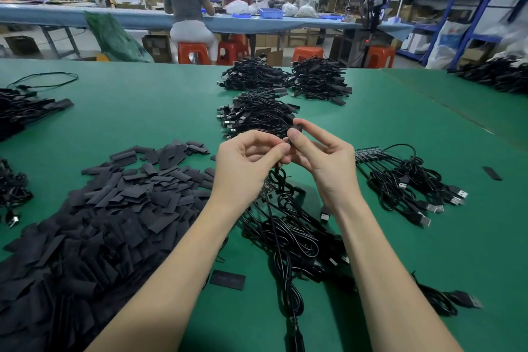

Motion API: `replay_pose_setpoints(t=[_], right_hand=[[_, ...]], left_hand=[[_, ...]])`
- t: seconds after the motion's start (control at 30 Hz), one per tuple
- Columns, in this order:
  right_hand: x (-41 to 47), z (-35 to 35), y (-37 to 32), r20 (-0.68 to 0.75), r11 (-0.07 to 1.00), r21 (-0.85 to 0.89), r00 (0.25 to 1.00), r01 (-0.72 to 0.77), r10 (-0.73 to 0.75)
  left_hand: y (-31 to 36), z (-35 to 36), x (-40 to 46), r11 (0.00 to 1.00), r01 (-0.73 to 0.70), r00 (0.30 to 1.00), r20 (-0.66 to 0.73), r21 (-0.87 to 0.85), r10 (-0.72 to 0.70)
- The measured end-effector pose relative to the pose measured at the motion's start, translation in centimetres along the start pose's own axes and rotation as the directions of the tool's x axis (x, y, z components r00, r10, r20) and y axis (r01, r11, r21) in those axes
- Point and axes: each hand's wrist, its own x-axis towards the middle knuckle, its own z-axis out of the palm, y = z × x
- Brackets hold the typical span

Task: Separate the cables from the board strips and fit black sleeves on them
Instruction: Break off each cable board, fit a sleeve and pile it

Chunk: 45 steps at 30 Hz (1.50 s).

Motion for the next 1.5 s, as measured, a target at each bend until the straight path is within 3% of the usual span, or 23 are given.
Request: replay_pose_setpoints(t=[0.13,0.33,0.67,0.73,0.87,0.97,1.07,1.13,1.33,1.5], right_hand=[[0.3,0.1,0.1,-0.072,0.999,0.046,0.997,0.001,0.002],[1.0,-0.9,-0.6,-0.267,0.980,0.199,0.963,0.019,0.036],[1.4,-1.9,-1.8,-0.379,0.962,0.273,0.921,0.021,0.087],[1.4,-2.5,-1.7,-0.388,0.973,0.226,0.912,-0.045,0.133],[1.3,-2.7,-1.3,-0.357,0.973,0.177,0.911,-0.151,0.206],[1.5,-2.4,-0.9,-0.317,0.970,0.145,0.920,-0.194,0.231],[1.6,-2.3,-0.4,-0.288,0.968,0.115,0.925,-0.221,0.246],[1.6,-2.4,-0.1,-0.278,0.966,0.096,0.925,-0.240,0.258],[1.6,-2.5,0.0,-0.241,0.955,0.060,0.924,-0.290,0.296],[1.3,-2.2,0.2,-0.119,0.920,-0.230,0.947,-0.319,0.298]], left_hand=[[-0.2,0.5,0.0,0.996,0.069,0.998,-0.005,0.055,-0.069],[-1.0,0.2,-0.6,0.897,0.143,0.958,0.169,0.419,-0.232],[0.1,2.7,2.7,0.848,-0.096,0.995,0.068,0.522,0.070],[0.7,2.1,5.2,0.741,-0.197,0.980,0.112,0.642,0.164],[1.4,1.3,11.0,0.276,-0.430,0.896,0.369,0.859,0.248],[-0.1,1.5,14.0,0.054,-0.474,0.875,0.463,0.879,0.145],[-3.3,1.1,15.0,-0.125,-0.446,0.894,0.448,0.886,-0.015],[-5.3,0.4,14.9,-0.129,-0.400,0.916,0.395,0.907,-0.065],[-6.5,0.1,14.8,0.048,-0.314,0.949,0.315,0.948,-0.010],[-5.1,-1.0,12.0,0.197,-0.256,0.967,0.255,0.947,0.030]])
